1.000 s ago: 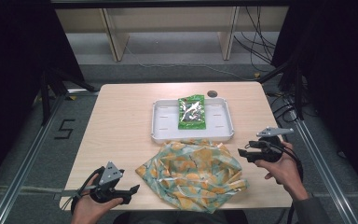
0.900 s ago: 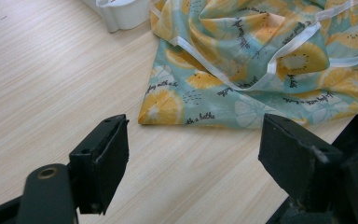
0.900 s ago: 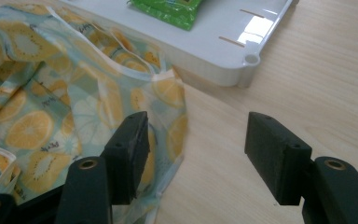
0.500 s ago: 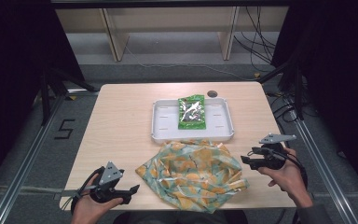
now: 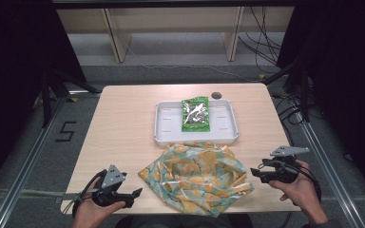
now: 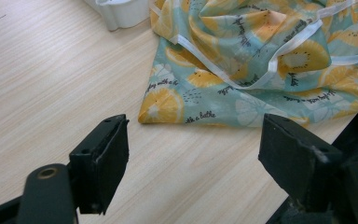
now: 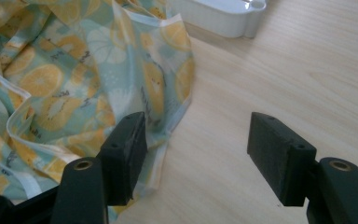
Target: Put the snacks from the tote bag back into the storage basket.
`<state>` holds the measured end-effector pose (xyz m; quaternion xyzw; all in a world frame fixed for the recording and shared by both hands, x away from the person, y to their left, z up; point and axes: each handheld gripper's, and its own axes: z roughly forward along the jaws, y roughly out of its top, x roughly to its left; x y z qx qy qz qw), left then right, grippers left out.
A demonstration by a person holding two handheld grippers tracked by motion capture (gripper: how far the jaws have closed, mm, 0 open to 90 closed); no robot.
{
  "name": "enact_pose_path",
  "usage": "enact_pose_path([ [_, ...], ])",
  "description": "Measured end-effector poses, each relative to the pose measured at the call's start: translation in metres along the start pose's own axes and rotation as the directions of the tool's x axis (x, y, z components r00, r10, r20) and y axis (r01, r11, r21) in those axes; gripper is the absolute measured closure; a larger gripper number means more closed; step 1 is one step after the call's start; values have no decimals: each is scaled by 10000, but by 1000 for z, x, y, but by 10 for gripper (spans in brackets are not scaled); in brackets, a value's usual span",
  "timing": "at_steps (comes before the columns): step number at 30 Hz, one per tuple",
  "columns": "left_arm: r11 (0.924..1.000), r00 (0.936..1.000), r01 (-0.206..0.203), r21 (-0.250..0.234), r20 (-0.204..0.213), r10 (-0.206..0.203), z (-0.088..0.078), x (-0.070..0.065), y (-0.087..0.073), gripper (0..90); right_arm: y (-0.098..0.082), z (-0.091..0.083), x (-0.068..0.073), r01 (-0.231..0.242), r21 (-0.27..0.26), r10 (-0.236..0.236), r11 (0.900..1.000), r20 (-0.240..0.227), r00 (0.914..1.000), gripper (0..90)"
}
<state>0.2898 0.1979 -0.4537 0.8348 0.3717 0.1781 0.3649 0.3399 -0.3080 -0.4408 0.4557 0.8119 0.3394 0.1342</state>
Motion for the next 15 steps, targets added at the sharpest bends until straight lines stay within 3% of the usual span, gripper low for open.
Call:
enact_pose_path([
  [1,10000,10000,4,-4,-3,-4,0,0,0,235,-1,0,-3,473,-36,-473,9989,-10,9989,380],
  [3,10000,10000,30,-16,-16,-30,0,0,0,236,-4,-3,-1,134,63,-133,9999,-198,9997,378],
  [5,10000,10000,58,-30,-16,-58,0,0,0,235,-8,-4,-1,279,-45,-280,9996,-30,9996,375],
  [6,10000,10000,58,-30,-16,-58,0,0,0,235,-9,-5,1,45,75,-43,10000,-231,9997,373],
  [9,9999,9999,110,-88,0,-110,1,-1,0,235,-14,-5,-1,457,-63,-459,9989,-319,9984,367],
  [10,9999,9999,101,-81,-1,-101,1,-1,0,236,-16,-8,3,-76,125,78,9999,-155,9998,366],
  [11,10000,10000,13,-17,-2,-13,0,0,0,235,-18,-7,0,314,-72,-315,9995,-133,9994,361],
  [12,9999,10000,91,-102,8,-91,1,0,0,236,-20,-8,-1,341,-19,-341,9994,-127,9993,359],
  [15,9999,9999,103,-31,-6,-103,0,-1,0,236,-24,-10,1,35,-153,-40,9999,-278,9996,351],
])
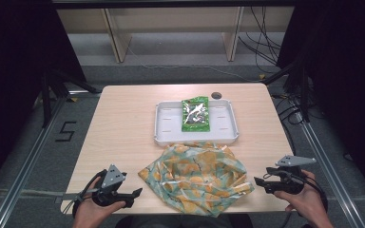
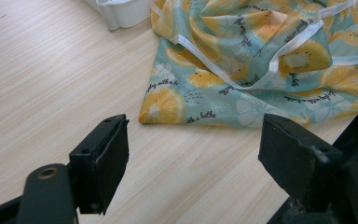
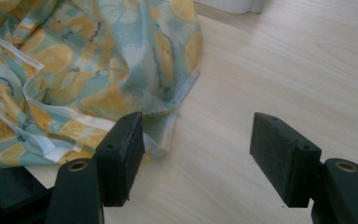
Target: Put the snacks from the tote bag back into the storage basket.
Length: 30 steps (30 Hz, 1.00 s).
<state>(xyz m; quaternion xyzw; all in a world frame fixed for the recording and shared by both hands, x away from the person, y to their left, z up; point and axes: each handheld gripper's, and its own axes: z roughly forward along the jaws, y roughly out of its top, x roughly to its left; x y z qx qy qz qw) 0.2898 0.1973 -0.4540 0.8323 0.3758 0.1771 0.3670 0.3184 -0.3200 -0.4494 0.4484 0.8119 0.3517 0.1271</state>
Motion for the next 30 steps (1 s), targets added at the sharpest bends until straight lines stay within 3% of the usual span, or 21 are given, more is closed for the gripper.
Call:
enact_pose_path([
  [3,10000,10000,25,-58,13,-25,1,0,0,236,-5,-2,-1,266,-60,-266,9996,-22,9996,341],
  [5,10000,10000,31,-68,9,-31,1,0,0,236,-6,-2,2,19,-63,-19,10000,33,10000,341],
  [6,10000,10000,-76,8,-7,76,0,1,0,235,-9,-5,8,-709,456,721,9964,-255,9971,340],
  [7,10000,10000,-74,12,-14,74,0,1,0,235,-12,-2,5,85,107,-85,9999,23,10000,338],
  [8,10000,10000,-80,34,-9,80,0,1,0,236,-12,-3,6,-20,205,22,9998,-106,9999,336],
  [9,10000,10000,-85,40,-8,85,0,1,0,236,-14,-2,4,358,40,-358,9994,-54,9993,333],
  [11,10000,10000,-73,46,-8,73,1,1,0,235,-15,-4,7,31,245,-28,9997,-107,9999,329],
  [15,10000,10000,-74,43,1,74,1,1,0,236,-18,-4,9,-22,147,23,9999,-94,10000,327],
  [16,10000,9999,-87,47,-59,87,1,1,-1,236,-18,-4,7,151,215,-149,9997,-80,9999,325],
  [18,10000,10000,-29,13,-13,29,1,1,-1,236,-18,-4,8,80,233,-76,9997,-168,9998,324],
  [19,9999,9999,154,49,26,-154,2,0,-1,236,-18,-4,6,254,153,-252,9996,-117,9996,323],
  [21,10000,10000,-18,59,0,18,1,1,-1,236,-18,-6,9,-140,254,140,9996,4,9999,323],
  [22,9998,9998,180,-13,43,-180,2,0,-1,236,-18,-6,9,-99,265,99,9996,-29,9999,323],
  [30,9999,9999,151,47,12,-151,2,0,-1,236,-19,-6,8,-49,262,49,9996,-3,10000,323],
])
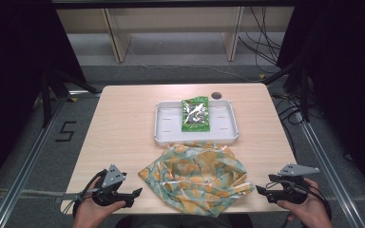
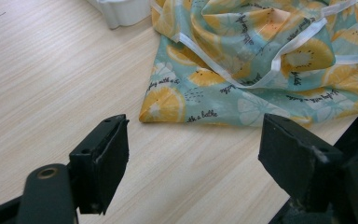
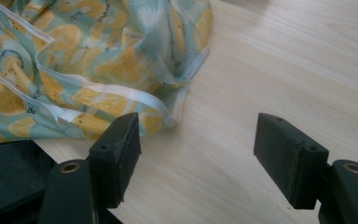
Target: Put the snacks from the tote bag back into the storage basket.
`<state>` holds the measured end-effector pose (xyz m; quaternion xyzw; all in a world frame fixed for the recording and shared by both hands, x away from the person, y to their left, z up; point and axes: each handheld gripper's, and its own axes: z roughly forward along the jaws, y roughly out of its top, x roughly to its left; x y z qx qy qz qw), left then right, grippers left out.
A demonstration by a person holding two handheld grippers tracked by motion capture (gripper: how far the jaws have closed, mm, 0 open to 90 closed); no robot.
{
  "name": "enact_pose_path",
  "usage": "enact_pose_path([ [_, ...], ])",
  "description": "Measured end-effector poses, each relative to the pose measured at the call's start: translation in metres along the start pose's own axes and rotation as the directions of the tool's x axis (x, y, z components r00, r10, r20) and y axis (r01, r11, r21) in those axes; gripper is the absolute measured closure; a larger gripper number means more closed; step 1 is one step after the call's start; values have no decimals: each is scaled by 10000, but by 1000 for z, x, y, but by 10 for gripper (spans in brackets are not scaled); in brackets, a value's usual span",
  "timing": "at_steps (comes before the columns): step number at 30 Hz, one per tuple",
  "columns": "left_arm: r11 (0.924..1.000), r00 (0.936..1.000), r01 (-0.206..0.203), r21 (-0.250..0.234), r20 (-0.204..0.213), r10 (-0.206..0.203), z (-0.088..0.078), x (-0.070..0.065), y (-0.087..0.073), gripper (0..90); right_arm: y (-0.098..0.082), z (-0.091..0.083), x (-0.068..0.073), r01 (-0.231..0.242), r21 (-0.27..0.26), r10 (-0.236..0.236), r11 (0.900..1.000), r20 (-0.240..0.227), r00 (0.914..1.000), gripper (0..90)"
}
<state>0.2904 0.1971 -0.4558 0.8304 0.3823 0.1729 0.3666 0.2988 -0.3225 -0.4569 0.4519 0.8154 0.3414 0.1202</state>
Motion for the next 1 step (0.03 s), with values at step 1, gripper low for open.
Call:
enact_pose_path([
  [1,10000,10000,0,0,0,0,0,0,0,236,0,0,-2,192,-49,-191,9998,46,9998,323],
])
